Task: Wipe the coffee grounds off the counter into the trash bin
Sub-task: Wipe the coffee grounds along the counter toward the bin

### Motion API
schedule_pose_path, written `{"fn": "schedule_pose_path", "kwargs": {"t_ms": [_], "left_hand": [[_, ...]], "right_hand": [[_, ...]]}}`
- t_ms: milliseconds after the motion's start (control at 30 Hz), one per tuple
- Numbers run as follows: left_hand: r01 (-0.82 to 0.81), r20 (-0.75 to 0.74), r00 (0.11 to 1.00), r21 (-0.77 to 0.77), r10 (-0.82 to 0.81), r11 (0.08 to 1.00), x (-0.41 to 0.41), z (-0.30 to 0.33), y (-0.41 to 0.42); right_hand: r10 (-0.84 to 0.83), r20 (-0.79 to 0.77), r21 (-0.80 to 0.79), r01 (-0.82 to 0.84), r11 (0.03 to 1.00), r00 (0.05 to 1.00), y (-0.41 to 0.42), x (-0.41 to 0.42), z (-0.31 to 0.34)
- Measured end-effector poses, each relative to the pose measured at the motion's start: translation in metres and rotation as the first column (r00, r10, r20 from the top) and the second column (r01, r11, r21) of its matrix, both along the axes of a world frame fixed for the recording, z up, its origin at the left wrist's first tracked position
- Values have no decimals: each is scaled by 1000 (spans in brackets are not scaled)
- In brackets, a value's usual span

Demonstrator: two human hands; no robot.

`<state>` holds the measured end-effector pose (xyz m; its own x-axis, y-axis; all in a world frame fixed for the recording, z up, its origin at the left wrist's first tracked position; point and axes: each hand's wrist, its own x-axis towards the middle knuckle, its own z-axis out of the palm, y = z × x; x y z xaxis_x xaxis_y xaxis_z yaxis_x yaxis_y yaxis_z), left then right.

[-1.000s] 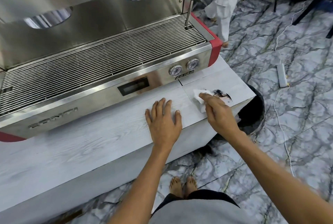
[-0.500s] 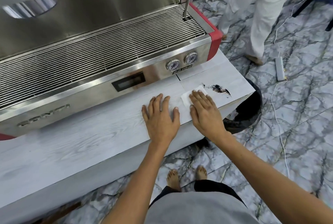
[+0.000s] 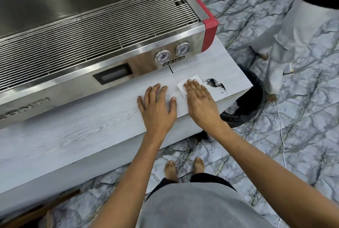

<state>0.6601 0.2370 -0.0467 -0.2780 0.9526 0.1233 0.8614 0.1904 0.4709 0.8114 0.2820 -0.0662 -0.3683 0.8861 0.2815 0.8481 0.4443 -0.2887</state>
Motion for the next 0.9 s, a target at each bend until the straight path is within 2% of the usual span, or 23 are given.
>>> {"fn": "schedule_pose_path", "kwargs": {"t_ms": [600,900], "left_hand": [[5,58,998,-34,-3,999,21,5,11],[-6,-31,999,-46,5,999,29,2,16]], "right_hand": [[-77,-48,-31,76,997,996,20,44,4],[-103,-85,-51,98,994,991,35,66,7]]}}
